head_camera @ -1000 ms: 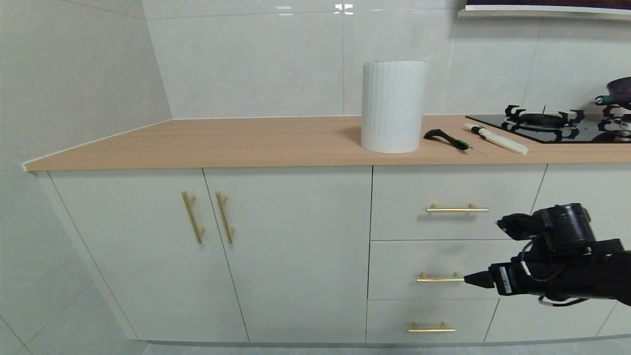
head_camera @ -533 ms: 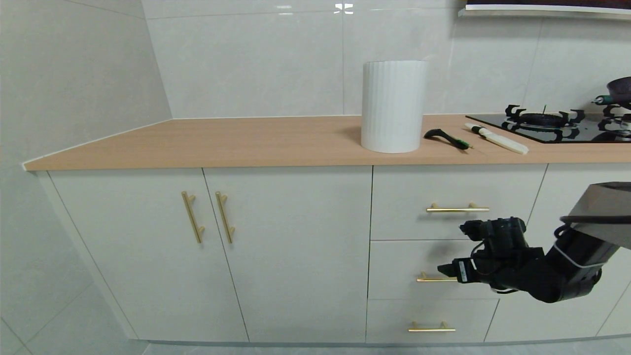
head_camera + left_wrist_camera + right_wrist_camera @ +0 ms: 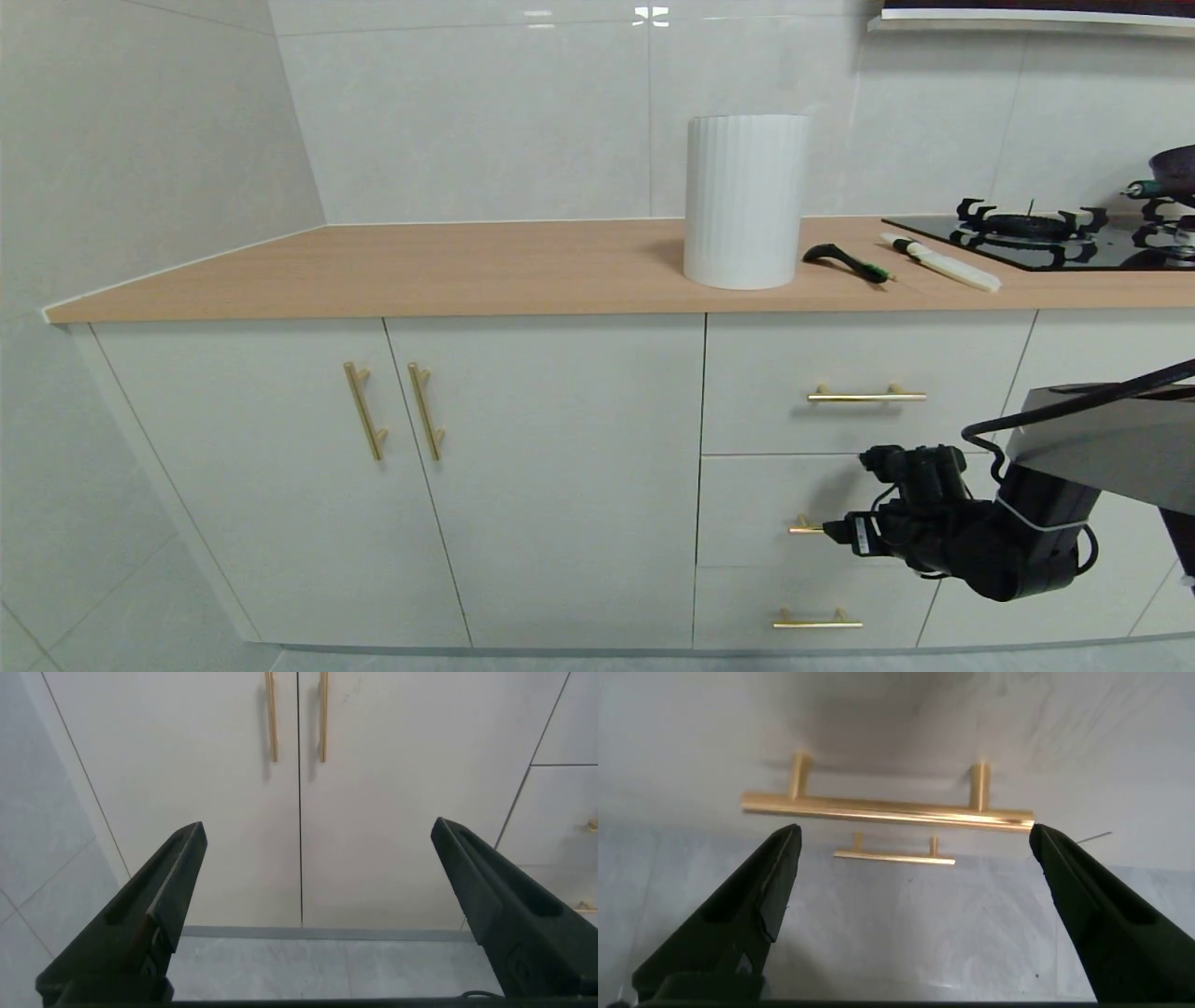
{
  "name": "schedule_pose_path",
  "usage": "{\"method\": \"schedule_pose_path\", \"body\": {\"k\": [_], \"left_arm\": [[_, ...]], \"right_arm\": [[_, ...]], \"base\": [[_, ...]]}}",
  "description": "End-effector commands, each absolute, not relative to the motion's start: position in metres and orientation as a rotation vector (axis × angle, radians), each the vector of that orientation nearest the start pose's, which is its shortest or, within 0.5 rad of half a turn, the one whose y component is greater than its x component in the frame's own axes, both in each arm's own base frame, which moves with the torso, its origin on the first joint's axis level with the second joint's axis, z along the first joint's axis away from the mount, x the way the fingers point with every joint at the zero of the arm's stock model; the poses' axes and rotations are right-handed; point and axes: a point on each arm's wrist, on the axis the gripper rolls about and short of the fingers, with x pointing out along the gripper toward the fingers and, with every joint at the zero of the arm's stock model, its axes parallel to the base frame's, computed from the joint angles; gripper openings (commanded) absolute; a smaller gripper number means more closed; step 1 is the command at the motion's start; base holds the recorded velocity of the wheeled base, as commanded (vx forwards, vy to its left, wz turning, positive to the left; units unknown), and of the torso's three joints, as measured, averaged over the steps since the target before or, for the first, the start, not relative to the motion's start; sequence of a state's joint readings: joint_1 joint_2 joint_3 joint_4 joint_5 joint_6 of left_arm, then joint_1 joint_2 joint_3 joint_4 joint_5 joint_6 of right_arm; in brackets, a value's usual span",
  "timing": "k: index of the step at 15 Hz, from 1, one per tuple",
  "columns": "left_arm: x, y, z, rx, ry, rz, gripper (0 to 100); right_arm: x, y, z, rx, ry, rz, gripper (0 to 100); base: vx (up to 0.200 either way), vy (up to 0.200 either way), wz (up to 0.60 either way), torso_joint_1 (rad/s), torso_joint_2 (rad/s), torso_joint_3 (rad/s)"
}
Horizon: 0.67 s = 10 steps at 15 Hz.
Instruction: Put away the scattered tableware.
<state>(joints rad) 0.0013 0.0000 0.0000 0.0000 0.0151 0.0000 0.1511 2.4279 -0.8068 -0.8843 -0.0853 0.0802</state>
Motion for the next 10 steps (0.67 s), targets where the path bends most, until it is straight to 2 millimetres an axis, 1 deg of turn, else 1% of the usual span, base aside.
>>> {"method": "schedule_pose_path", "body": {"k": [1,5,10], "left_arm": [[-0.023,0.0,0.075,0.0,0.0,0.017,100],[-0.023,0.0,0.075,0.0,0.0,0.017,100],[-0.023,0.0,0.075,0.0,0.0,0.017,100]], "right_arm": [[0.371,0.053,-0.057,0.002,0.726,0.01,100],[0.384,0.052,-0.063,0.007,0.701,-0.041,100],[0.385,0.052,-0.068,-0.002,0.727,-0.044,100]], "base": [[0.0,0.0,0.0,0.0,0.0,0.0],[0.0,0.0,0.0,0.0,0.0,0.0],[0.0,0.0,0.0,0.0,0.0,0.0]]}}
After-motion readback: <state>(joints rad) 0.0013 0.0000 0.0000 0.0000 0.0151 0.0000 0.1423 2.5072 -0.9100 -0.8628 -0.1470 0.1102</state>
